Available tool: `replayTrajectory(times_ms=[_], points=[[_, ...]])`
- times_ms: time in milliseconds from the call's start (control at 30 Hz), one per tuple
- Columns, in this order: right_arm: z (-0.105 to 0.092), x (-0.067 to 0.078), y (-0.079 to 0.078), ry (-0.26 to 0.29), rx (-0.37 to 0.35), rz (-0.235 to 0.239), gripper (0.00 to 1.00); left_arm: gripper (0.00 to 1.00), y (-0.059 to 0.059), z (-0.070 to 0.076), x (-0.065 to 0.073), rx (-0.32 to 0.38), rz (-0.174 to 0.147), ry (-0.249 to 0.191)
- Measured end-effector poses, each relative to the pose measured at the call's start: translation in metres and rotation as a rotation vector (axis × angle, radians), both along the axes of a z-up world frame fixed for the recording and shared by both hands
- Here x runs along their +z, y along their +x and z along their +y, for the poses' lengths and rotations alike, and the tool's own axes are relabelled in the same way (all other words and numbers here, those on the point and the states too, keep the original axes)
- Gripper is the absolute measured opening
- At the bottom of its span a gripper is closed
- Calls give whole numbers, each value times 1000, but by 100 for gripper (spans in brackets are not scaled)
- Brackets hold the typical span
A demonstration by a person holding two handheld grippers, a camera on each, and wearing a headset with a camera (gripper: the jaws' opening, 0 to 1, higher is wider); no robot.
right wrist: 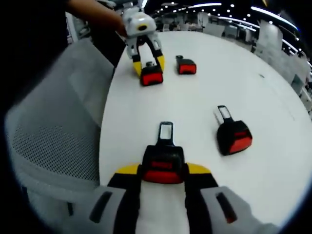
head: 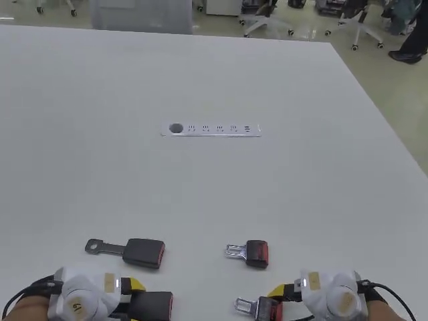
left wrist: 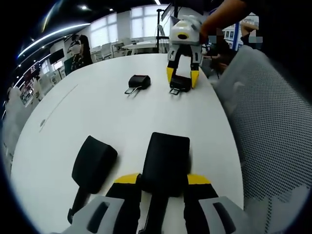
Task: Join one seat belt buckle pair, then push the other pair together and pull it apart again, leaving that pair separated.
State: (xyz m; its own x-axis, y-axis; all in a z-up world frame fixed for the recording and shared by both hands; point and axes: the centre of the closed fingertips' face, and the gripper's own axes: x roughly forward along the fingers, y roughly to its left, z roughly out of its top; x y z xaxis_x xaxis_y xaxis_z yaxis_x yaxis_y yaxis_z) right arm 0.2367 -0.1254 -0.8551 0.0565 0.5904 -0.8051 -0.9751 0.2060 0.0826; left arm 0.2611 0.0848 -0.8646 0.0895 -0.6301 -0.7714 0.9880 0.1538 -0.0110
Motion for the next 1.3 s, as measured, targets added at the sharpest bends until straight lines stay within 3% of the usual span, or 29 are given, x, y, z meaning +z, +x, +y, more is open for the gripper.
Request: replayTrajectory(times_ms=[500,867,1300], points=[[8,1,4,19,42,5,34,35,0,0,6,-3,9,9],[38,1,11,61,47,3,34,35,-1,0,11,-15,12,18],[84,2,11,75,174,8,34,34,0,2,10,-32,16,28]])
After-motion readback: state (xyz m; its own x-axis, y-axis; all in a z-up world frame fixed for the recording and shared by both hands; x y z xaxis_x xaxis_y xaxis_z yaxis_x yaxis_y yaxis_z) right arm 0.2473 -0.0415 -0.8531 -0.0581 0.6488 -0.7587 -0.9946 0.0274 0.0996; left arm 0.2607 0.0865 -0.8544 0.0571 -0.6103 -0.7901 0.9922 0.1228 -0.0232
